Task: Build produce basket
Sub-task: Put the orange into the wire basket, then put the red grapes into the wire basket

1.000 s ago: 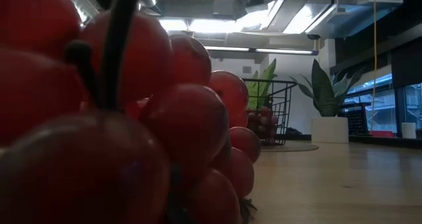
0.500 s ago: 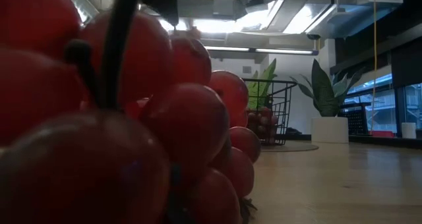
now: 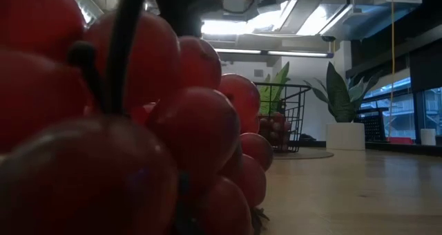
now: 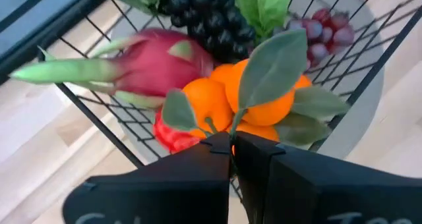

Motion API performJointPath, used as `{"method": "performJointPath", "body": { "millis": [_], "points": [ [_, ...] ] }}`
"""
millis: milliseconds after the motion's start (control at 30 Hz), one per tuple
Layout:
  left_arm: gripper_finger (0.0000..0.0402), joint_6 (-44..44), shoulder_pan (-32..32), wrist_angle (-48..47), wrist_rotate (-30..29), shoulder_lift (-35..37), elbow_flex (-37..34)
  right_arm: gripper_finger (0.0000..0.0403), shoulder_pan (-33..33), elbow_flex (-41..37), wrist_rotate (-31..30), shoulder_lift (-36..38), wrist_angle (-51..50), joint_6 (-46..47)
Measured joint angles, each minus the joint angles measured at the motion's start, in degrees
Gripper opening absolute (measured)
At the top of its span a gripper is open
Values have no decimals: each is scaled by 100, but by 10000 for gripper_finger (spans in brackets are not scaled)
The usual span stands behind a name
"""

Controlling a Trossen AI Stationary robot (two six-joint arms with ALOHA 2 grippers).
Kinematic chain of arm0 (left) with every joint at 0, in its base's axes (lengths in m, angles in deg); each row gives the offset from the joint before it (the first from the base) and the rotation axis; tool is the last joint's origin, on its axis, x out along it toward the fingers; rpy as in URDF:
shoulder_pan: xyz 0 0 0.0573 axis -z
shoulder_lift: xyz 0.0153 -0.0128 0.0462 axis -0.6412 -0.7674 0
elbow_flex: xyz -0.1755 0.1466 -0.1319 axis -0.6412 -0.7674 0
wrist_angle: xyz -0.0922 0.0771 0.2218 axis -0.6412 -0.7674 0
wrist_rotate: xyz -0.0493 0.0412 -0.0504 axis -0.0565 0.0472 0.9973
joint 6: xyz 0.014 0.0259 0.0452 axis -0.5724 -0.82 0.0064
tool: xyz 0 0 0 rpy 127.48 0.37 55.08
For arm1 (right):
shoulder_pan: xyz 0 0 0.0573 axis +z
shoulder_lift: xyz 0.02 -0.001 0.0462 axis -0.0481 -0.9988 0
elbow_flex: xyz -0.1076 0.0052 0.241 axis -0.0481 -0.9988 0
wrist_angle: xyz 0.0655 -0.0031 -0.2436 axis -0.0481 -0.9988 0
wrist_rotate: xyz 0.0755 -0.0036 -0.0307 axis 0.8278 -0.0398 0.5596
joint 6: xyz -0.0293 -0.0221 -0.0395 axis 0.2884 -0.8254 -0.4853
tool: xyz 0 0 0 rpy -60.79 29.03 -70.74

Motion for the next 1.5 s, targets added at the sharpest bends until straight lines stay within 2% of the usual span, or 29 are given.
{"method": "performJointPath", "body": {
  "millis": [300,433,800,933,1300,1500],
  "points": [
    [0,-2,2,-75,29,-35,0,207,0,0,4,0,0,10],
    [6,-4,-35,-75,257,-28,0,207,0,0,4,0,0,19],
    [63,-459,-182,-109,953,-60,0,207,0,0,4,0,0,23],
    [81,-475,-267,-136,998,-53,0,207,0,0,4,0,0,-26],
    [84,-461,-91,-314,229,639,4,207,303,0,-2,2,-13,-163],
    [80,-461,112,-266,-38,1003,7,207,849,-121,-875,-264,56,-605]
  ]
}}
